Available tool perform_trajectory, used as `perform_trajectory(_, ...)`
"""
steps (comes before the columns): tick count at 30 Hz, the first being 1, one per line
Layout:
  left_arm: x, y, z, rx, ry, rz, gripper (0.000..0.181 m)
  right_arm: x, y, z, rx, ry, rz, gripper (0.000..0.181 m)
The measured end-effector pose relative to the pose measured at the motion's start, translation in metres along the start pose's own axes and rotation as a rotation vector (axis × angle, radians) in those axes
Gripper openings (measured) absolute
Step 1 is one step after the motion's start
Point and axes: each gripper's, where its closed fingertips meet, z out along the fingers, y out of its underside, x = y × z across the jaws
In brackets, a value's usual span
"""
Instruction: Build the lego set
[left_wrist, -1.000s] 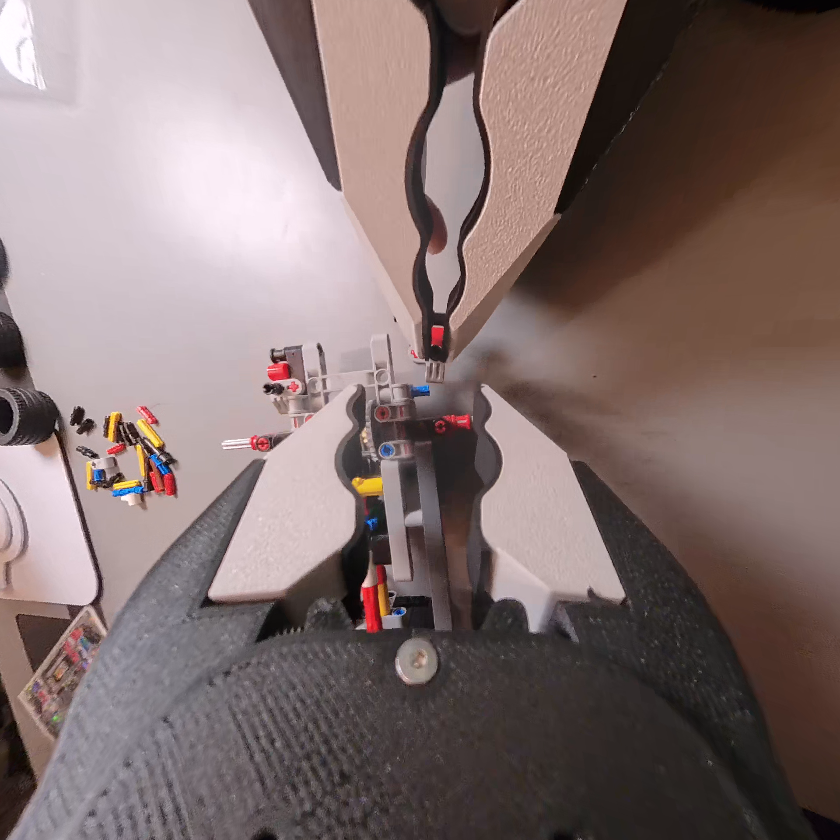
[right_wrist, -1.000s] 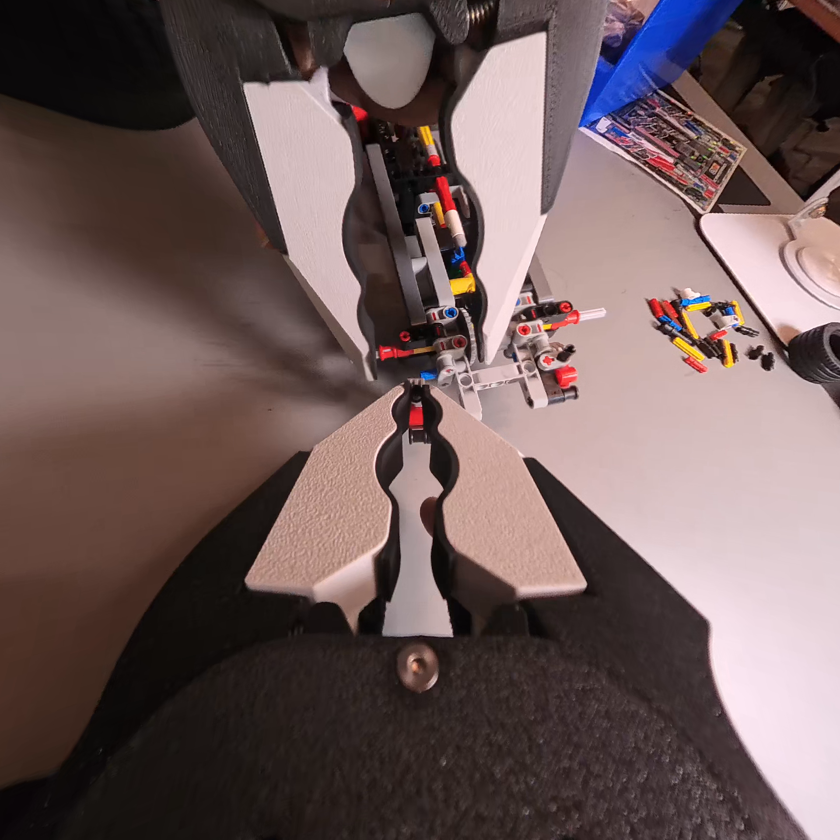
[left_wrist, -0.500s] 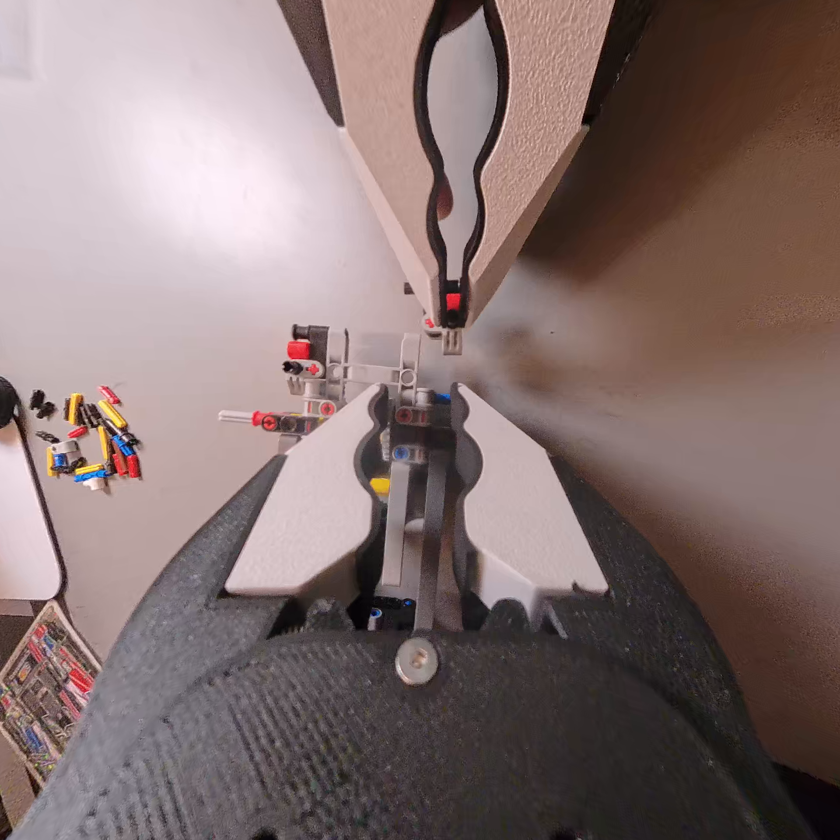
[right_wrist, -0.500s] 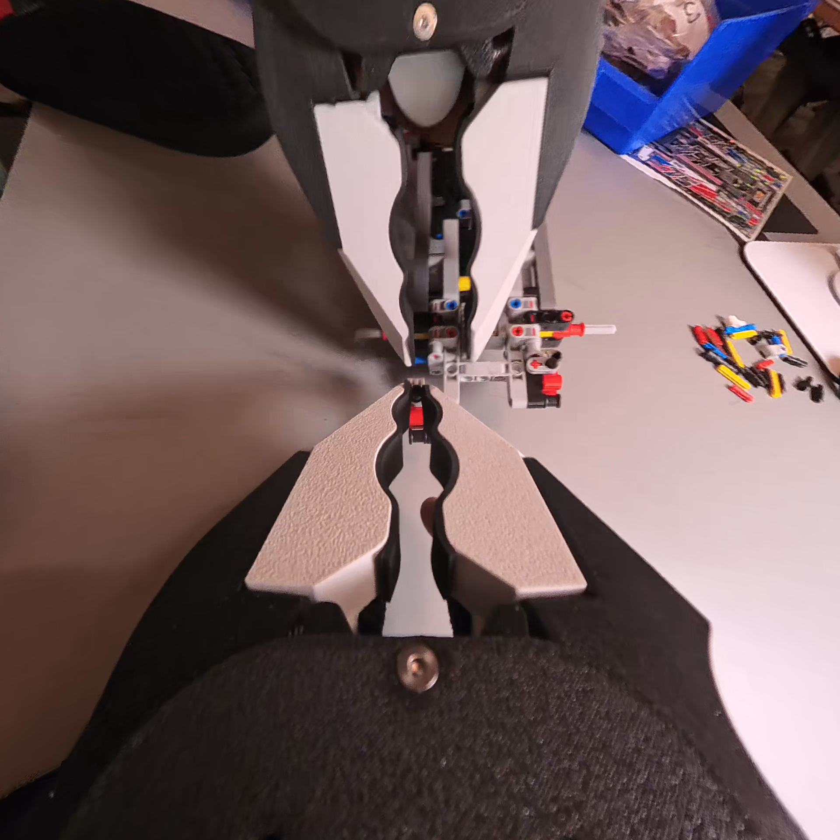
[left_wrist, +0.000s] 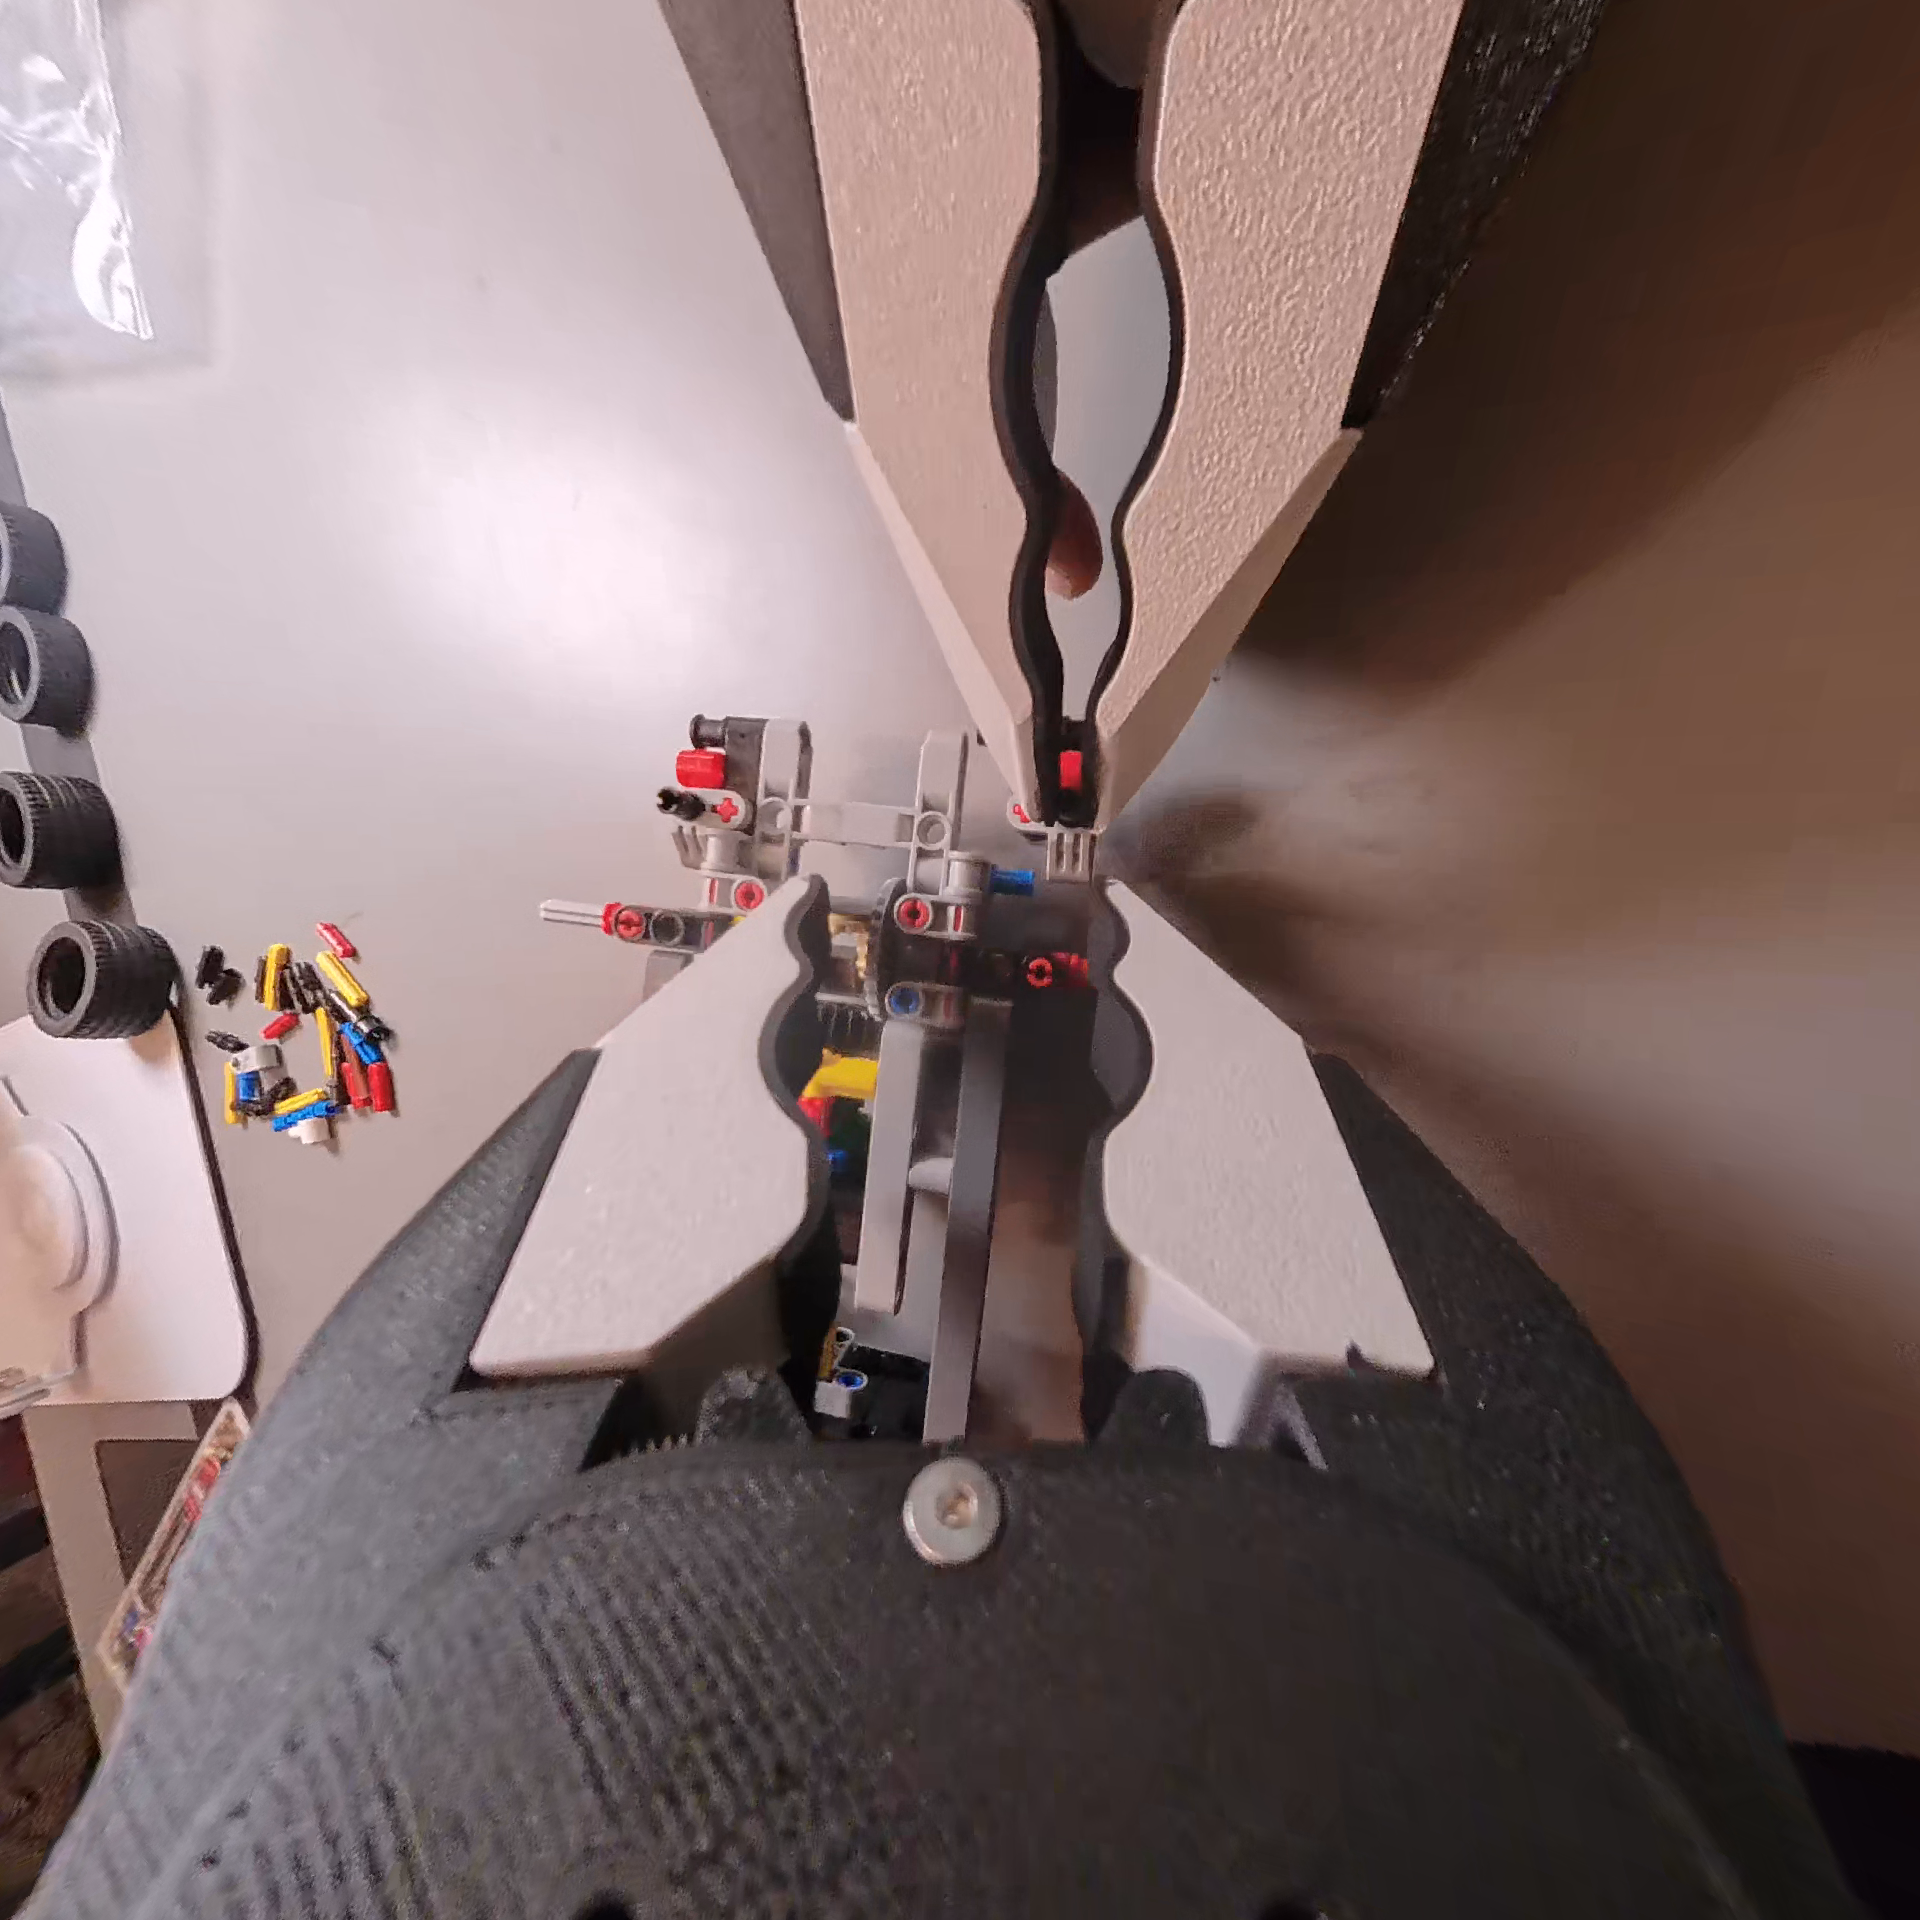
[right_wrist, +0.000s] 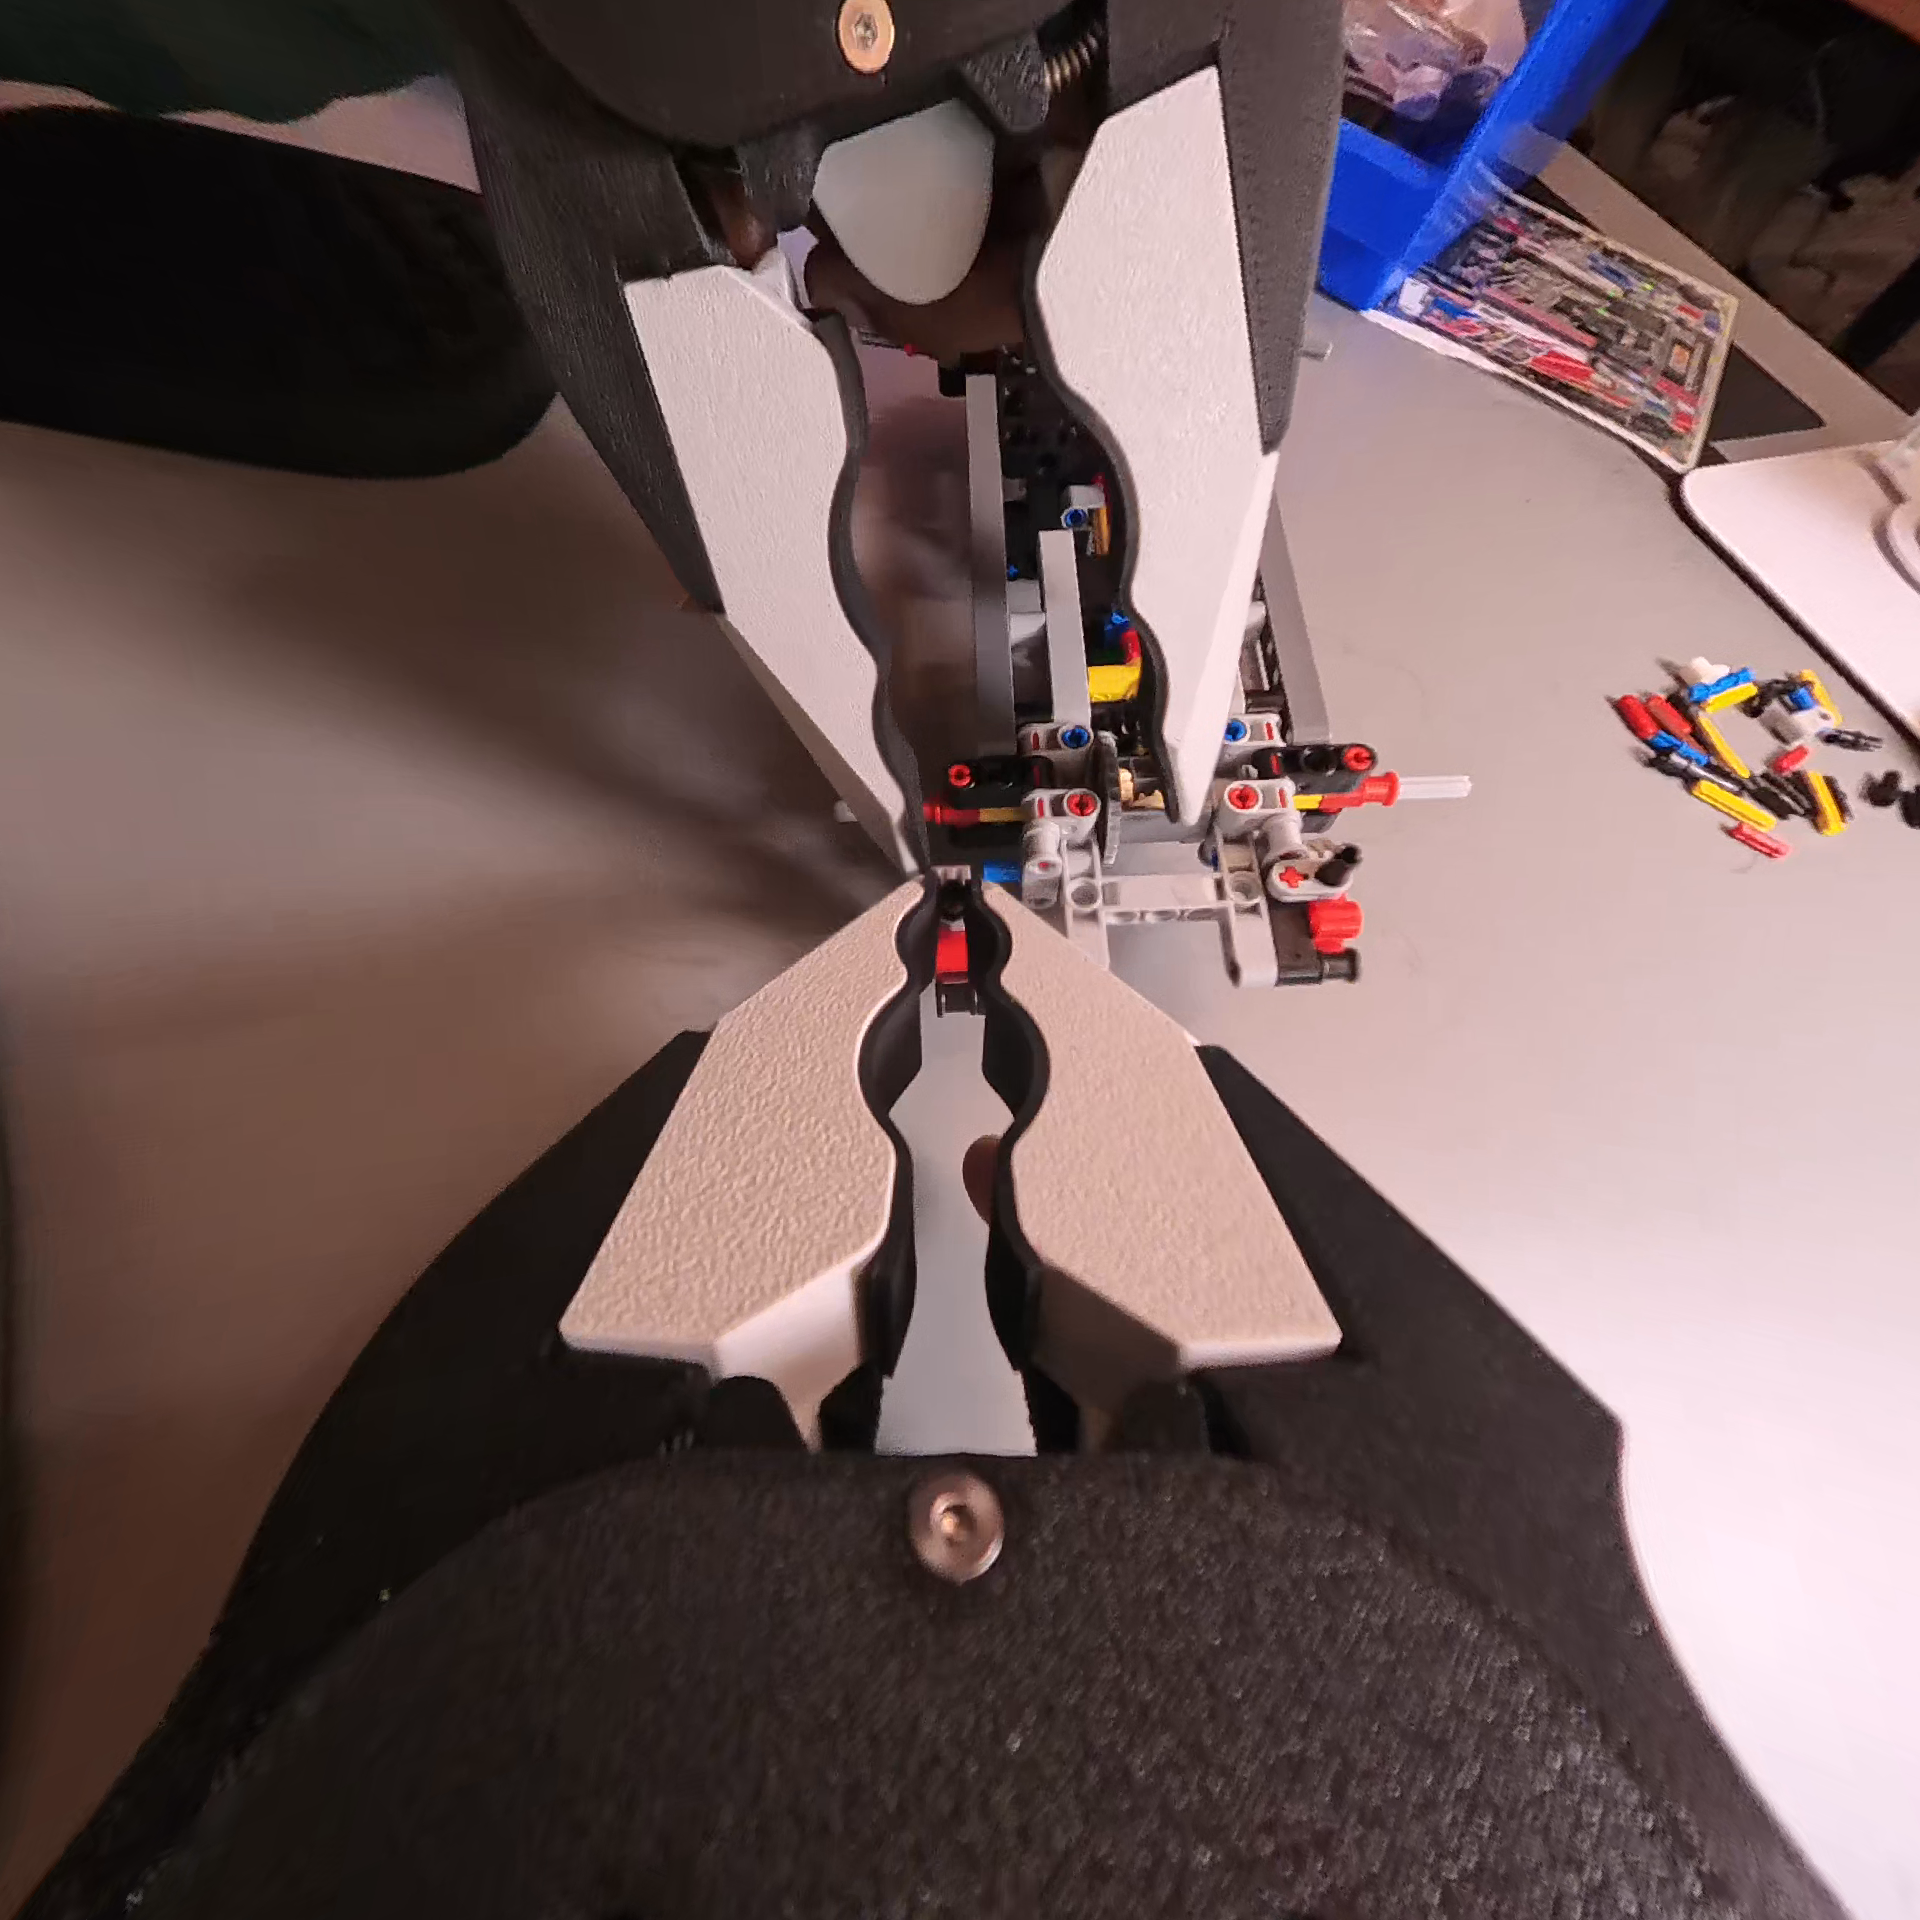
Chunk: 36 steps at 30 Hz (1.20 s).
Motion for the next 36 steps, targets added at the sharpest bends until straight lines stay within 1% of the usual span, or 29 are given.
perform_trajectory(4,0.0004,0.0003,0.0031,-0.003,0.005,0.03,0.046,0.0013,0.0015,0.0017,-0.005,0.045,-0.02,0.001)
perform_trajectory(15,0.0024,-0.0003,0.0069,0.014,0.001,0.031,0.039,0.0036,0.0013,0.0059,0.004,0.063,-0.025,0.001)
perform_trajectory(24,-0.0006,0.0006,0.0086,0.007,-0.023,0.066,0.037,0.0065,-0.0002,0.0053,0.022,0.082,-0.041,0.001)
perform_trajectory(36,-0.0019,0.002,0.0102,-0.01,-0.044,0.11,0.036,0.0064,0.0022,0.0065,0.01,0.077,-0.072,0.001)
